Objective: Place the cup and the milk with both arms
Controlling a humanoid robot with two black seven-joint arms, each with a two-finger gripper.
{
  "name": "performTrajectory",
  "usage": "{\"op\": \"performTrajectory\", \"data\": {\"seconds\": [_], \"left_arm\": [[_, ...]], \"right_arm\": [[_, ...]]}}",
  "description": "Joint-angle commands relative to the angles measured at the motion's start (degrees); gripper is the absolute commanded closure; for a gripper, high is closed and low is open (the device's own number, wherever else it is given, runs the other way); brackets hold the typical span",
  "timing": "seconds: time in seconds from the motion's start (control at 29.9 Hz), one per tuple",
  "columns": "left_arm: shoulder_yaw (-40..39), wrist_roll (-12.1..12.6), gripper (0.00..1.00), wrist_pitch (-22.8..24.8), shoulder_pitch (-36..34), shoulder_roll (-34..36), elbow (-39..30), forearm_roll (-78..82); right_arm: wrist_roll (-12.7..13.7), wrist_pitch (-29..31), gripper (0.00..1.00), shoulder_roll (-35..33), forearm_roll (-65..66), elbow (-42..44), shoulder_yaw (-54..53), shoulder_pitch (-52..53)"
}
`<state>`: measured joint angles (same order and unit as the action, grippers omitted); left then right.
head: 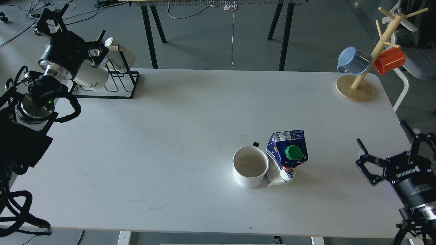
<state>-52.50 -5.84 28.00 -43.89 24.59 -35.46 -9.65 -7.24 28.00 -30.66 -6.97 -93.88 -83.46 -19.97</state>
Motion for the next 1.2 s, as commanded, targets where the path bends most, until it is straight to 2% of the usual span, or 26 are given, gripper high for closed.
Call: {"op": "performTrajectory", "data": {"seconds": [0.0, 0.13, 0.3, 0.4, 0.5, 0.77, 0.97, 1.07, 1.17], "left_arm": [[0.03, -0.04, 0.01, 0.0, 0.56, -0.07, 0.13, -2.3], [0.03, -0.48, 0.01, 0.0, 0.56, -0.24, 1.62, -2.4], [0.03, -0.4, 0.01, 0.0, 0.56, -0.42, 1.8, -2.75], [0.03, -0.31, 0.01, 0.0, 0.56, -0.42, 1.8, -3.36], [0.03, -0.13, 0.01, 0.0, 0.56, -0.51, 1.8, -3.8], [-0.06, -0.04, 0.01, 0.0, 0.47, -1.21, 1.45, -6.0], [-0.32, -0.57, 0.01, 0.0, 0.21, -1.04, -0.31, -6.26], [-0.5, -0.4, 0.01, 0.0, 0.12, -0.42, -3.82, -6.18], [-0.41, -0.22, 0.01, 0.0, 0.12, -0.42, -3.74, -6.09]], "right_arm": [[-0.15, 0.0, 0.01, -4.31, 0.03, 6.06, 1.37, 11.06], [-0.15, 0.0, 0.01, -7.92, 0.21, 15.2, 8.04, 25.47], [-0.23, 0.0, 0.01, -8.02, 0.21, 31.0, 17.18, 44.2], [-0.15, 0.0, 0.01, -5.92, 0.03, 39.89, 20.09, 51.85], [0.03, 0.0, 0.01, -1.61, 0.12, 45.27, 21.41, 57.66], [0.65, 0.0, 0.01, 5.51, 0.12, 57.58, 24.4, 68.22], [-0.58, 0.0, 0.01, 8.24, 0.12, 58.72, 23.87, 68.58], [-2.07, 0.0, 0.01, 8.6, 0.12, 59.08, 23.7, 68.84], [-3.48, 0.0, 0.01, 8.25, 0.12, 59.17, 23.26, 69.1]]}}
